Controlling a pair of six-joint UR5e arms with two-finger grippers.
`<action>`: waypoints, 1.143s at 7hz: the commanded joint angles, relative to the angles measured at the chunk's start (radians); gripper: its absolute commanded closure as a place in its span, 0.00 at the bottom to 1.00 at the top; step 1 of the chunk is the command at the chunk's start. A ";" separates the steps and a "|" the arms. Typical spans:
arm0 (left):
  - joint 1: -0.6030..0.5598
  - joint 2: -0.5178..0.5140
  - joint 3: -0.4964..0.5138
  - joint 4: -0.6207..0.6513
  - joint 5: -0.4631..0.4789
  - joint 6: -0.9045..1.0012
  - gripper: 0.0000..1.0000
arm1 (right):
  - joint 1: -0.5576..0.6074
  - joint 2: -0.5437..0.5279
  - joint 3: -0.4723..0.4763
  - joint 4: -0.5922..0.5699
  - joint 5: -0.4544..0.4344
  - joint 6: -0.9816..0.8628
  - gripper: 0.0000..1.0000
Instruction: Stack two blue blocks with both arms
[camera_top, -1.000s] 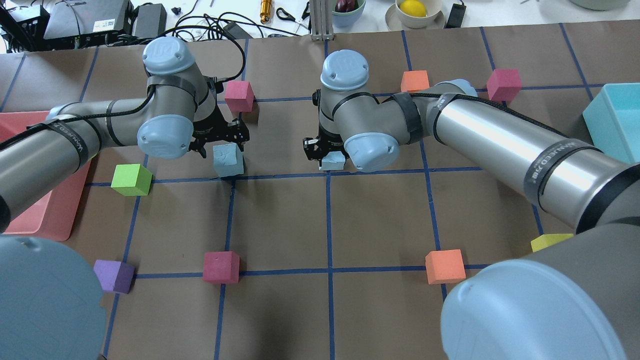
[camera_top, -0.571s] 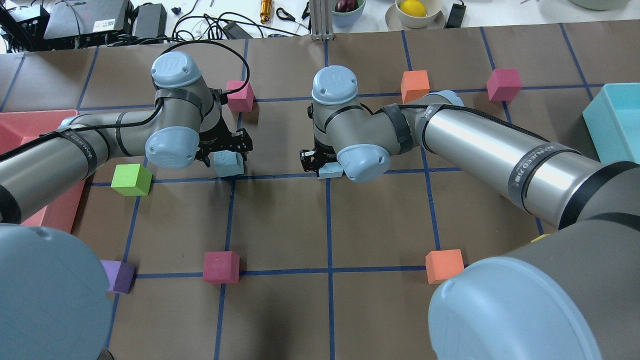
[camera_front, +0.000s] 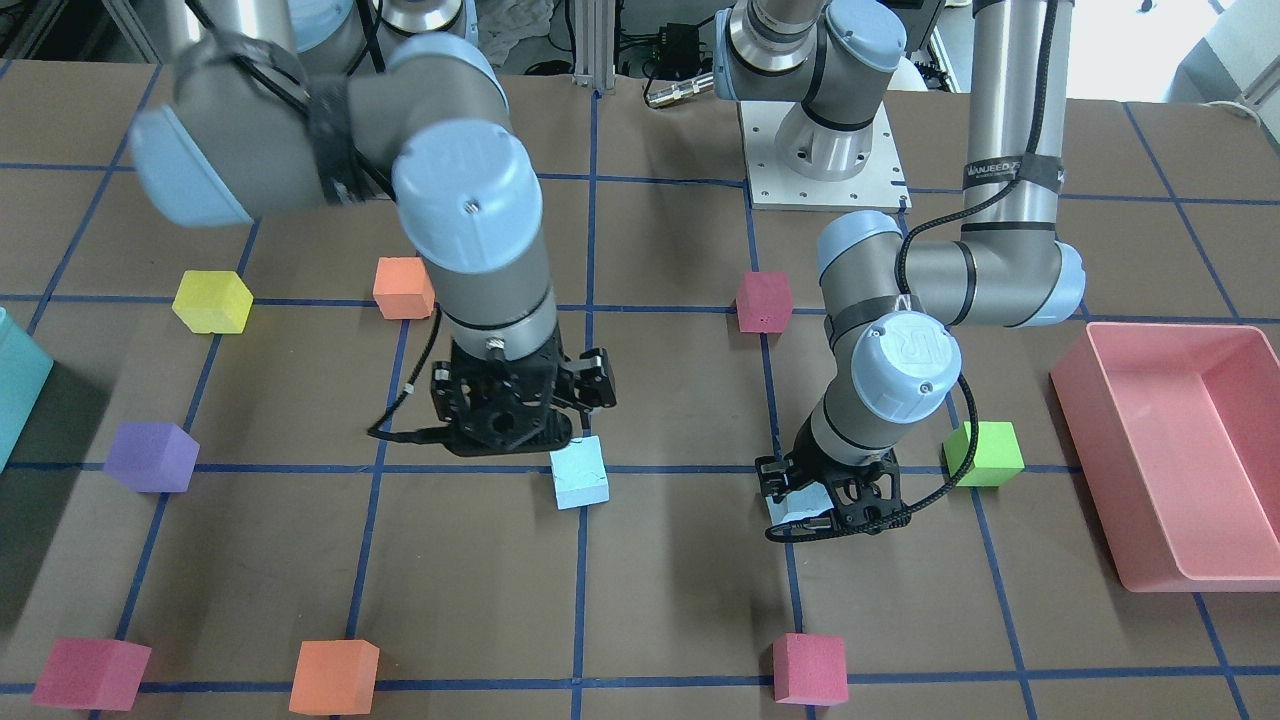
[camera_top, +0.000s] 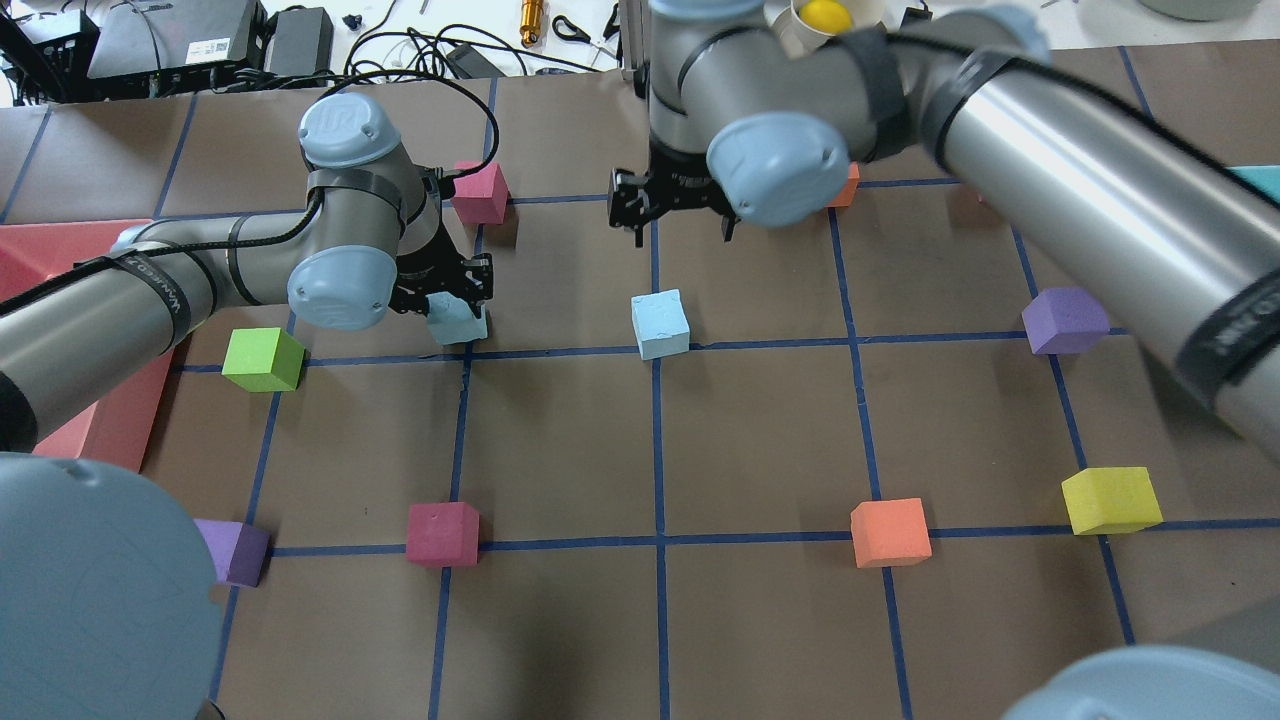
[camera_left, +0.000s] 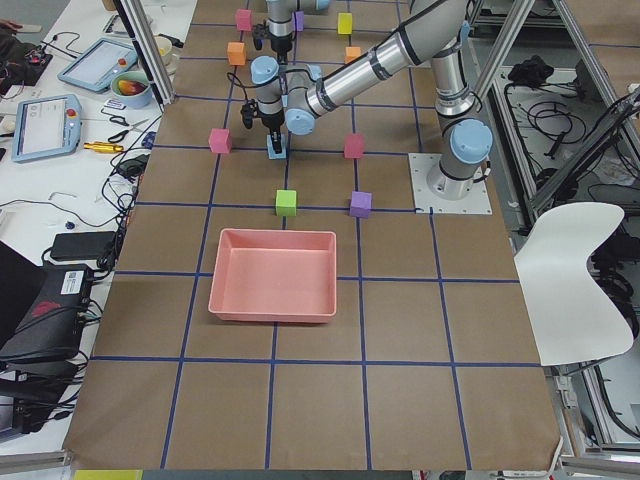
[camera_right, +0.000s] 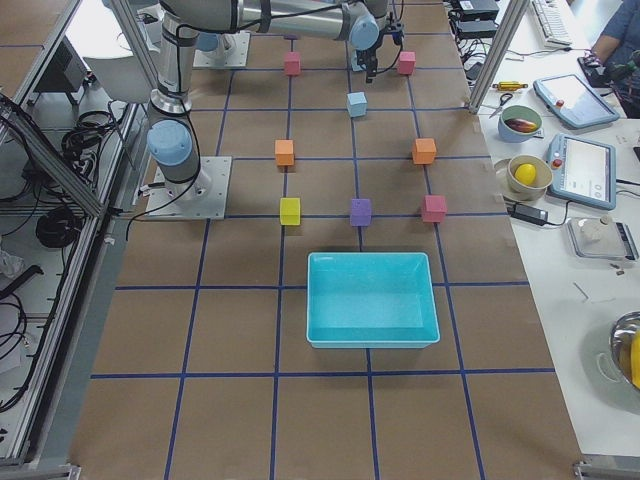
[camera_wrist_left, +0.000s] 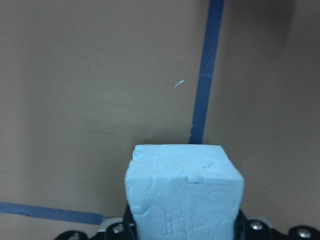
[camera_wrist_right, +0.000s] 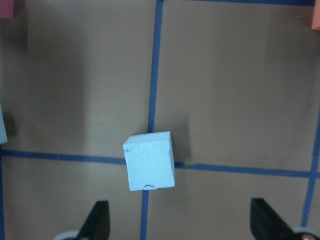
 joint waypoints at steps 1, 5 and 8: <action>-0.049 -0.010 0.076 -0.022 -0.079 -0.022 0.89 | -0.118 -0.125 -0.127 0.304 -0.014 -0.181 0.00; -0.265 -0.013 0.194 -0.093 -0.061 -0.280 0.92 | -0.304 -0.363 0.191 0.237 -0.022 -0.350 0.00; -0.362 -0.019 0.202 -0.108 -0.058 -0.381 0.93 | -0.298 -0.362 0.180 0.179 -0.019 -0.272 0.00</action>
